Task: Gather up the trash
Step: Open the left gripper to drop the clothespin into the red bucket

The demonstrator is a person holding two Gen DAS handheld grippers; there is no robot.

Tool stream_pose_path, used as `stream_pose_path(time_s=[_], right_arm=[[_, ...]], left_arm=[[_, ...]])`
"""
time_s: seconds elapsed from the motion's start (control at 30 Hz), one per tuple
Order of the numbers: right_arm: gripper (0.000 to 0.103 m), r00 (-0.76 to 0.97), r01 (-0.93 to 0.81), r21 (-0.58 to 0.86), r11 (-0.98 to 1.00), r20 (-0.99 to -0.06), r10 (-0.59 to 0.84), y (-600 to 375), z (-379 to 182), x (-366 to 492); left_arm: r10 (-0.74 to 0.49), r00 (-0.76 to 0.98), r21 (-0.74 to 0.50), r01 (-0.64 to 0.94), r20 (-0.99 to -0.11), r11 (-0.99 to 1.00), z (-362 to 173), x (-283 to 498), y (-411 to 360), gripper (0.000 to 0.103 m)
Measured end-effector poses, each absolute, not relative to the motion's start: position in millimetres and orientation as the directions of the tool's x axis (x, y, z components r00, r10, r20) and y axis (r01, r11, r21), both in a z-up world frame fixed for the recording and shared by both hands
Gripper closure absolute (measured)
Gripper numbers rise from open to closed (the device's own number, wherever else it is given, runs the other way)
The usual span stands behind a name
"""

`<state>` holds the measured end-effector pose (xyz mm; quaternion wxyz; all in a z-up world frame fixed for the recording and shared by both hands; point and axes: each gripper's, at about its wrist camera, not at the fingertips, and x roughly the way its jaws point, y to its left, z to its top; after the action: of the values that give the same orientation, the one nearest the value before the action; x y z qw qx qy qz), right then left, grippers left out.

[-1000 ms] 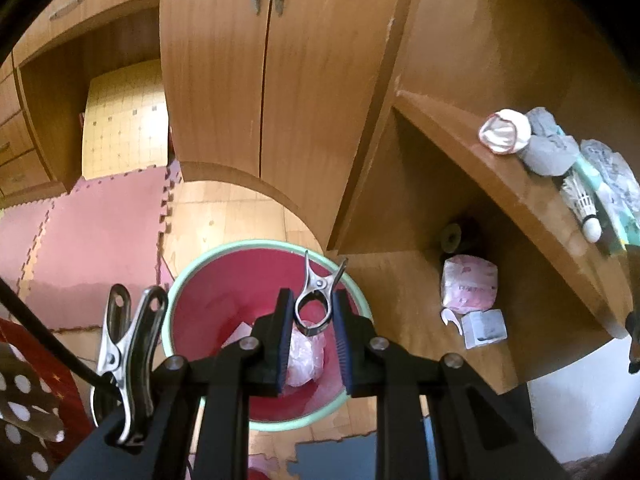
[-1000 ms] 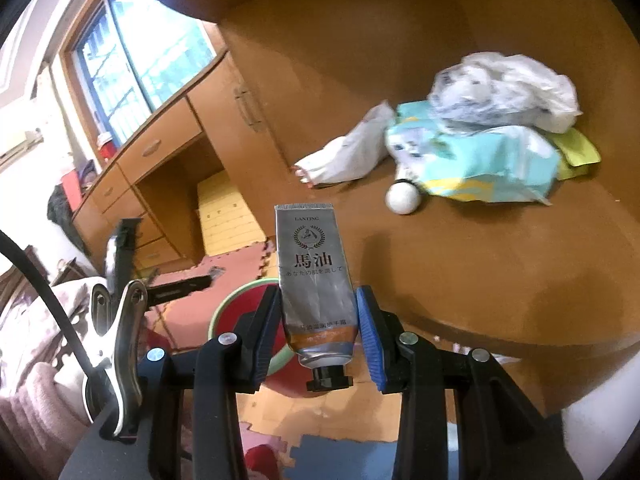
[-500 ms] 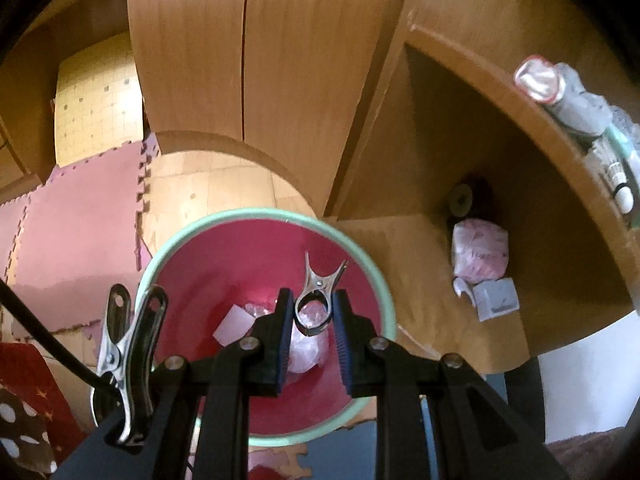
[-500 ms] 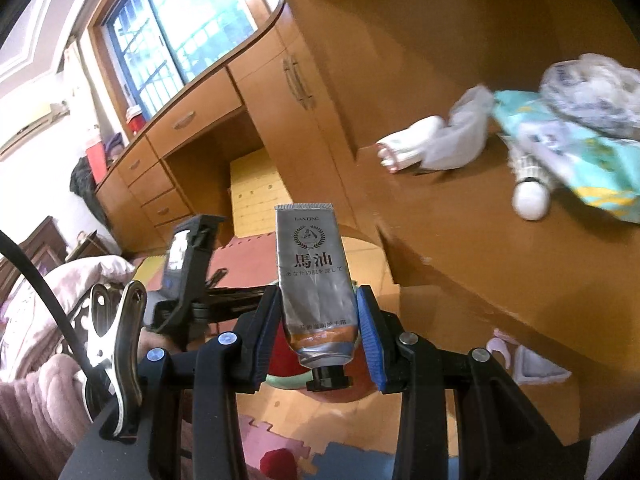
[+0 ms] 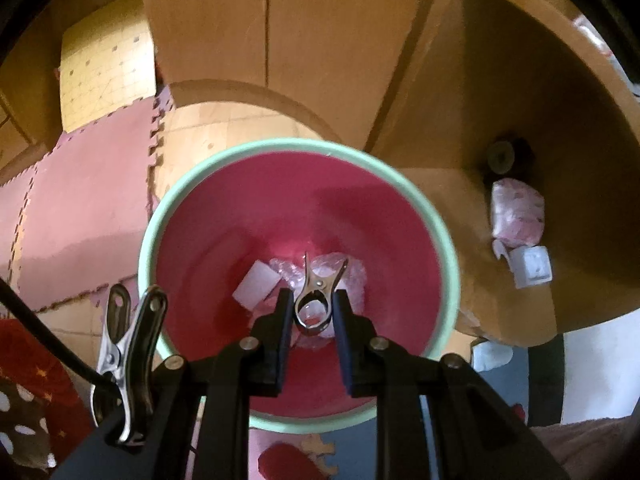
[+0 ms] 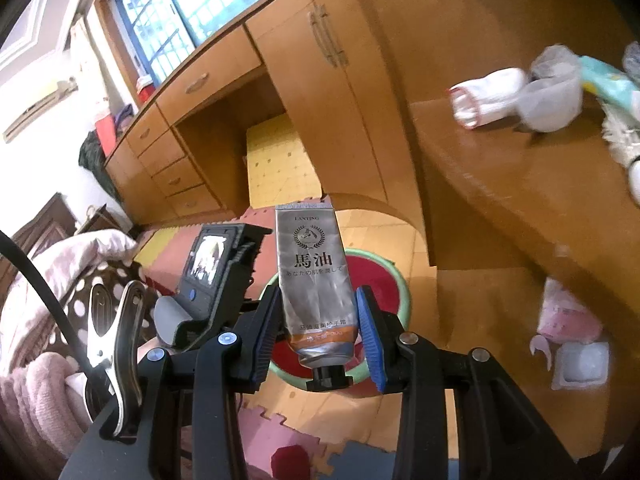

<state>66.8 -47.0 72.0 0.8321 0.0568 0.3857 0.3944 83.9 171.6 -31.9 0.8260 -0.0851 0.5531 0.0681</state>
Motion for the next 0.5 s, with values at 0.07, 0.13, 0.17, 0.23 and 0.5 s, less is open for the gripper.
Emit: stream_pose_path(time_s=[0.07, 0.13, 0.17, 0.23, 0.5], right_arm=[[0.064, 0.379, -0.618, 0.396, 0.679, -0.607, 0.698, -41, 67, 68], [0.064, 0.372, -0.619, 0.393, 0.680, -0.616, 0.695, -39, 63, 69], [0.064, 0.369, -0.618, 0.393, 0.681, -0.620, 0.693, -38, 61, 70], [0.064, 0.365, -0.615, 0.397, 0.681, -0.622, 0.692, -36, 59, 71], [0.064, 0.361, -0.614, 0.404, 0.678, -0.619, 0.697, -37, 56, 73]], left_arm=[[0.022, 0.357, -0.065, -0.230, -0.934, 0.971, -37, 83, 178, 0.082], [0.023, 0.347, -0.069, -0.249, -0.938, 0.966, -40, 81, 185, 0.082], [0.026, 0.346, -0.070, -0.261, -0.938, 0.963, -40, 80, 188, 0.082], [0.033, 0.348, -0.067, -0.272, -0.937, 0.960, -39, 79, 190, 0.082], [0.056, 0.357, -0.060, -0.308, -0.933, 0.950, -29, 80, 191, 0.068]])
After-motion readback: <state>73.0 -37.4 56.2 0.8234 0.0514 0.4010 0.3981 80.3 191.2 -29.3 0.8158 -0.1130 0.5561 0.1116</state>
